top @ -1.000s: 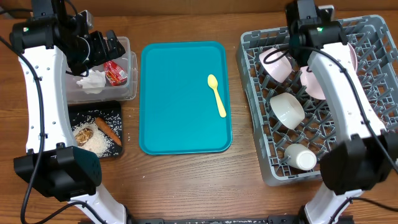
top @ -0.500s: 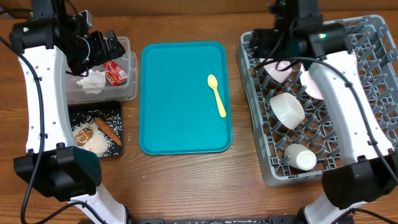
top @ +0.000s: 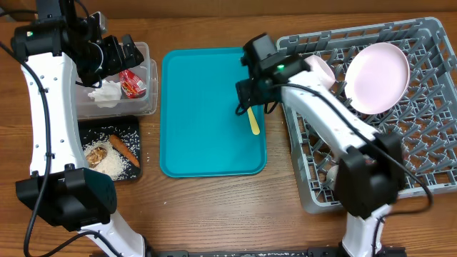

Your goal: Sort waste into correct bins and load items into the dishwasher

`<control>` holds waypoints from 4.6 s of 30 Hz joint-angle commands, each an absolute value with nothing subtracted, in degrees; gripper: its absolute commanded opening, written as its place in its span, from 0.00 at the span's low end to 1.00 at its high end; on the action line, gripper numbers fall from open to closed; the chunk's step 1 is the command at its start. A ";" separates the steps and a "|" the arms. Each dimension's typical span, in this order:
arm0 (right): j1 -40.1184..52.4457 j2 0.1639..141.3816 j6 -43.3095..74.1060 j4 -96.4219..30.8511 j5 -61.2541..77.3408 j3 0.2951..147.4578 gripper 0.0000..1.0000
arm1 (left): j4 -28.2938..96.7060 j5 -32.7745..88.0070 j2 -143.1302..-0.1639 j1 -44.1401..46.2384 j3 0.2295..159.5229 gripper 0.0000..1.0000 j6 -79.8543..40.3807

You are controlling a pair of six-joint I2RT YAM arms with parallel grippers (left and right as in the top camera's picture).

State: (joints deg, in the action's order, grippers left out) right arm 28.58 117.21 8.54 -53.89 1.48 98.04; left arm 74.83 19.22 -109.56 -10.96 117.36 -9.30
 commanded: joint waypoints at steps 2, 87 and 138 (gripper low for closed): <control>29.54 121.58 7.25 -52.01 -1.63 97.76 0.59 | 74.76 18.85 -108.99 -10.70 118.34 1.00 -9.23; 10.44 110.80 7.68 -81.95 -0.95 112.57 0.48 | 74.76 18.85 -109.01 -10.68 118.34 1.00 -9.23; 25.80 108.90 20.64 -57.87 -4.64 89.56 0.51 | 74.76 18.85 -109.01 -10.70 118.34 1.00 -9.23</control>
